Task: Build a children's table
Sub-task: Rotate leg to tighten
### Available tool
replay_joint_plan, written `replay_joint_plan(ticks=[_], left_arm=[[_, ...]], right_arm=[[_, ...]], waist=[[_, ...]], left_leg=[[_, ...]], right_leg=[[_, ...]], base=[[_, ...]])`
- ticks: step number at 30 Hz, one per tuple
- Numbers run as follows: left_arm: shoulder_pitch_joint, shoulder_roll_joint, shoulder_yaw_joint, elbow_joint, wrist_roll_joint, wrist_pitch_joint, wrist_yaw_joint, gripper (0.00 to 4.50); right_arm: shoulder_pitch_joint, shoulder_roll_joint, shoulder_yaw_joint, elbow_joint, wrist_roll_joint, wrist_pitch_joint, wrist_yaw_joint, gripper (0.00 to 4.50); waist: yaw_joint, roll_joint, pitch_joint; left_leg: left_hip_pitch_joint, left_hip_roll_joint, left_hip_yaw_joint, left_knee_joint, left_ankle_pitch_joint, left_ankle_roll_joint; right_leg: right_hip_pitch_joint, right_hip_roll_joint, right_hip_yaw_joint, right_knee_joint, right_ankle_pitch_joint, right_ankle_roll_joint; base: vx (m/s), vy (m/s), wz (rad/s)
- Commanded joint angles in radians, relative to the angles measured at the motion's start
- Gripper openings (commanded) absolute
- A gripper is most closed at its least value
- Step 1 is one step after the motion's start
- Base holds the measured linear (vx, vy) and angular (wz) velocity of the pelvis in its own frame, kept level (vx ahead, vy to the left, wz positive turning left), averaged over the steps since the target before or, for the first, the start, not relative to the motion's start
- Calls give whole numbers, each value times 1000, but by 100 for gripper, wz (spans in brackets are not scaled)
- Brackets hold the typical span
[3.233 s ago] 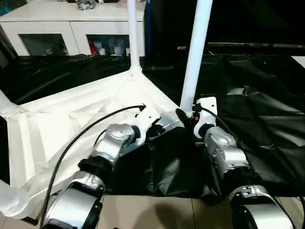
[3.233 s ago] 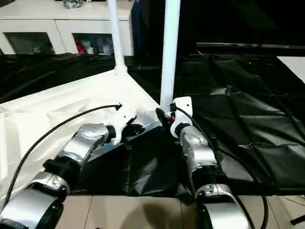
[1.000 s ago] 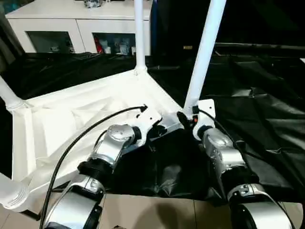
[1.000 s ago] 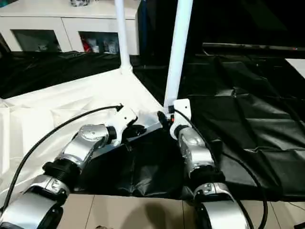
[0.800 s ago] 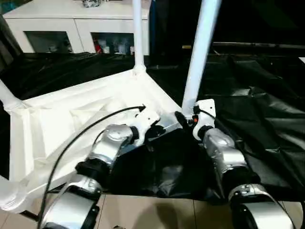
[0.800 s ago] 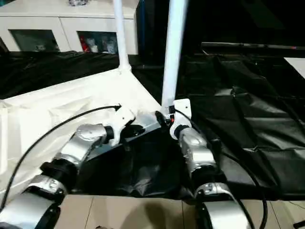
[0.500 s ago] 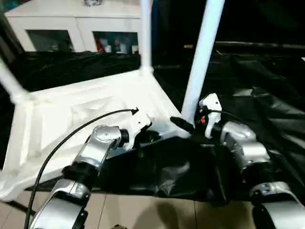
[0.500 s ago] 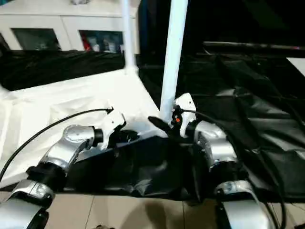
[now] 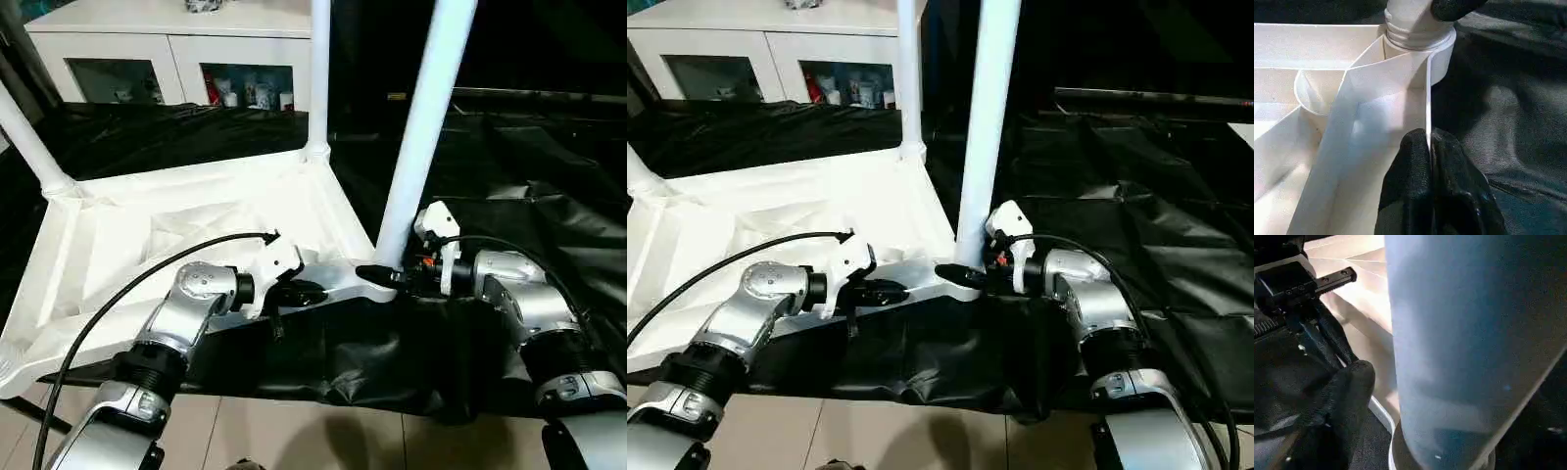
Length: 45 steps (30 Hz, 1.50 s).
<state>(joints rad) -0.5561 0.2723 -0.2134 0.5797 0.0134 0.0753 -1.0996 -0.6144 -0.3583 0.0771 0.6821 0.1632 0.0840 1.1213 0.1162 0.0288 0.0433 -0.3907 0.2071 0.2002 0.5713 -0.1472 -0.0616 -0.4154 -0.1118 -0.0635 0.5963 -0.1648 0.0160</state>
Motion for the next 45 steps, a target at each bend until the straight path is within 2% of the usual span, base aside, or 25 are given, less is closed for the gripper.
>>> replay_joint_plan(ticks=[1, 14, 18, 20, 22, 24, 25, 26, 27, 28, 29, 32, 33, 37, 38, 39, 40, 41, 43, 45], left_arm=[[4, -10, 7, -46, -63, -10, -28, 0], [11, -5, 10, -52, -62, 6, -35, 0], [-5, -23, 19, -26, -55, 10, 6, 0], [-41, -51, 31, 23, -28, 15, 98, 0], [-53, -60, 32, 42, -18, 14, 124, 0], [-98, -92, 42, 114, 16, 20, 242, 0], [-129, -118, 54, 156, 30, 36, 325, 0], [-129, -118, 54, 156, 30, 36, 325, 0], [-149, -136, 62, 183, 37, 46, 381, 0], [-155, -142, 64, 191, 40, 50, 399, 0], [-164, -151, 65, 202, 44, 54, 423, 0], [-184, -177, 62, 224, 54, 59, 472, 0], [-185, -187, 58, 221, 53, 52, 467, 0], [-173, -188, 45, 211, 44, 3, 401, 0], [-171, -186, 43, 213, 41, -7, 390, 0], [-166, -181, 41, 210, 38, -17, 373, 0], [-164, -178, 38, 211, 35, -24, 365, 0], [-164, -178, 38, 211, 35, -24, 365, 0], [-149, -163, 36, 193, 19, -35, 324, 0], [-124, -133, 34, 165, -5, -48, 256, 0]], right_arm=[[-2, -11, 6, 12, -5, -7, 9, 314], [-6, -21, 8, 45, -10, -24, 33, 207], [4, -13, -10, 55, 4, -12, 13, 196], [8, 14, -41, 82, 1, -7, -95, 195], [9, 25, -49, 92, -3, -7, -136, 195], [16, 68, -69, 119, -17, 11, -278, 195], [21, 108, -84, 134, -32, 22, -408, 195], [21, 108, -84, 134, -32, 22, -408, 195], [23, 144, -102, 145, -38, 31, -517, 195], [23, 159, -110, 149, -41, 34, -563, 195], [22, 183, -123, 157, -42, 40, -634, 195], [11, 260, -164, 177, -21, 72, -784, 195], [4, 291, -164, 177, -20, 69, -806, 195], [-15, 314, -131, 155, -29, 2, -727, 195], [-17, 311, -129, 148, -24, -4, -705, 230], [-21, 305, -132, 144, -17, -8, -687, 230], [-23, 302, -136, 140, -12, -8, -683, 230], [-23, 302, -136, 140, -12, -8, -683, 253], [-34, 281, -147, 131, 13, 15, -624, 270], [-38, 222, -110, 108, 7, 34, -486, 284]], waist=[[1, -27, -69], [1, -26, -69], [1, -28, -70], [1, -27, -68], [-1, -28, -66], [-5, -27, -66], [-8, -27, -66], [-8, -28, -65], [-10, -27, -65], [-10, -19, -65], [-15, -25, -63], [-20, -23, -63], [-19, -16, -63], [-28, -20, -64], [-29, -22, -64], [-29, -23, -64], [-28, -23, -65], [-27, -24, -65], [-26, -26, -66], [-25, -31, -66]], left_leg=[[18, 20, -5, -52, -222, 72], [18, 19, -4, -51, -224, 76], [18, 19, -4, -50, -220, 77], [21, 18, -4, -51, -231, 71], [19, 16, -6, -54, -249, 56], [24, 15, -7, -55, -260, 40], [22, 14, -9, -57, -268, 31], [25, 13, -10, -59, -280, 20], [24, 14, -10, -60, -286, 18], [27, 13, -11, -60, -294, 14], [25, 11, -11, -63, -319, 6], [29, 10, -14, -66, -347, 0], [31, 11, -15, -67, -355, -3], [28, 12, -17, -70, -382, -3], [25, 12, -16, -69, -375, 2], [24, 12, -16, -69, -370, 4], [24, 12, -16, -69, -364, 7], [24, 12, -15, -68, -352, 15], [22, 12, -12, -65, -324, 30], [17, 12, -12, -64, -302, 43]], right_leg=[[49, -28, 26, -60, -220, -227], [49, -26, 25, -59, -218, -232], [50, -26, 25, -57, -210, -234], [46, -27, 27, -63, -240, -227], [48, -29, 25, -67, -284, -212], [44, -29, 27, -70, -305, -200], [45, -29, 27, -72, -316, -193], [44, -29, 26, -75, -334, -181], [44, -30, 27, -76, -340, -179], [42, -30, 26, -77, -346, -178], [44, -29, 25, -82, -366, -169], [40, -30, 24, -89, -397, -158], [39, -30, 24, -89, -401, -156], [42, -29, 22, -90, -382, -152], [43, -29, 23, -89, -367, -155], [44, -29, 23, -87, -360, -157], [45, -29, 24, -86, -351, -159], [46, -29, 25, -84, -332, -166], [49, -30, 26, -81, -300, -180], [55, -30, 24, -77, -287, -185]], base=[[0, 0, 0], [0, 0, 0], [0, 0, 0], [0, 0, 0], [0, 0, 0], [0, 0, 0], [0, 0, 0], [0, 0, 0], [0, 0, 0], [0, 0, 0], [0, 0, 0], [0, 0, 0], [0, 0, 0], [0, 0, 0], [0, 0, 0], [0, 0, 0], [0, 0, 0], [0, 0, 0], [0, 0, 0], [0, 0, 0]])
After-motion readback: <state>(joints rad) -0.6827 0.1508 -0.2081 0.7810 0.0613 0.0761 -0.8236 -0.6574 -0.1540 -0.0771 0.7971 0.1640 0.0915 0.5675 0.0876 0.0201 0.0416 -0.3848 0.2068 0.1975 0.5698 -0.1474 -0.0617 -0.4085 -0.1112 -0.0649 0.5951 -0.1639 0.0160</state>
